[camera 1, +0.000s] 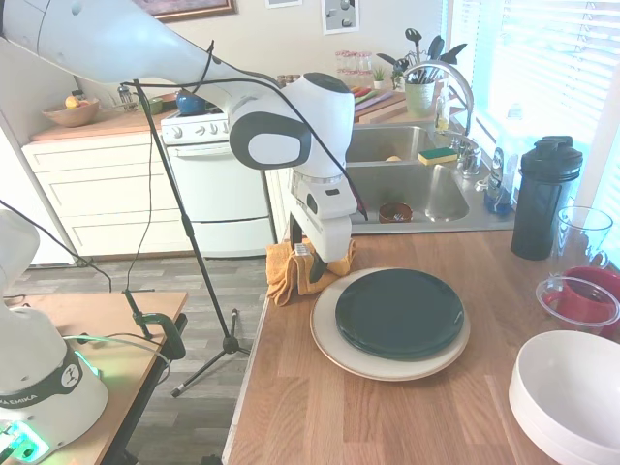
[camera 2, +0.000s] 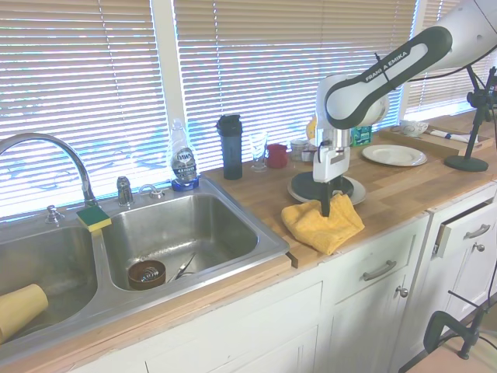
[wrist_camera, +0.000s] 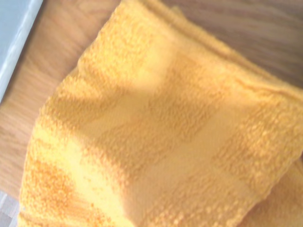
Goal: Wipe the blue plate in counterclockwise motion
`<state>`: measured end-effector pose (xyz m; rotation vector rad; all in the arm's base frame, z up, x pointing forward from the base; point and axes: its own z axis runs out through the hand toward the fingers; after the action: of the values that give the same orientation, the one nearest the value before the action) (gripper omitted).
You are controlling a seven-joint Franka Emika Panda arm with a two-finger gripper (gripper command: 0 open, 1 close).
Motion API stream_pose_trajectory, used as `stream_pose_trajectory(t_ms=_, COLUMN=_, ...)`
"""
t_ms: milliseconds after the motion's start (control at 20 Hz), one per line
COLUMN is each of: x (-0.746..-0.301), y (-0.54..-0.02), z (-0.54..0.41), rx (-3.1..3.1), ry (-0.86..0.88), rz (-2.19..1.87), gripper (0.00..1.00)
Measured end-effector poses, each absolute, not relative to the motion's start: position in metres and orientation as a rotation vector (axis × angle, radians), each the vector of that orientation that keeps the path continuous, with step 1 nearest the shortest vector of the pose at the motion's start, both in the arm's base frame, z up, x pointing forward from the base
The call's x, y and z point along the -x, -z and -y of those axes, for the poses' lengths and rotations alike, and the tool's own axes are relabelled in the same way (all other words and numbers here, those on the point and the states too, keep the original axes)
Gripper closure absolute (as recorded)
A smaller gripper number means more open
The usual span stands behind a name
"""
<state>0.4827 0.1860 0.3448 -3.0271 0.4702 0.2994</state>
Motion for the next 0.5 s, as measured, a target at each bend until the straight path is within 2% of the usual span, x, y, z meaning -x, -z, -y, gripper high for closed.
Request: stream_pose_trajectory(t_ms=500, x=-0.4821, y=-0.3466, z=-0.1860, rx=3.028, ry=-0.294, rz=-0.468, gripper=1.00)
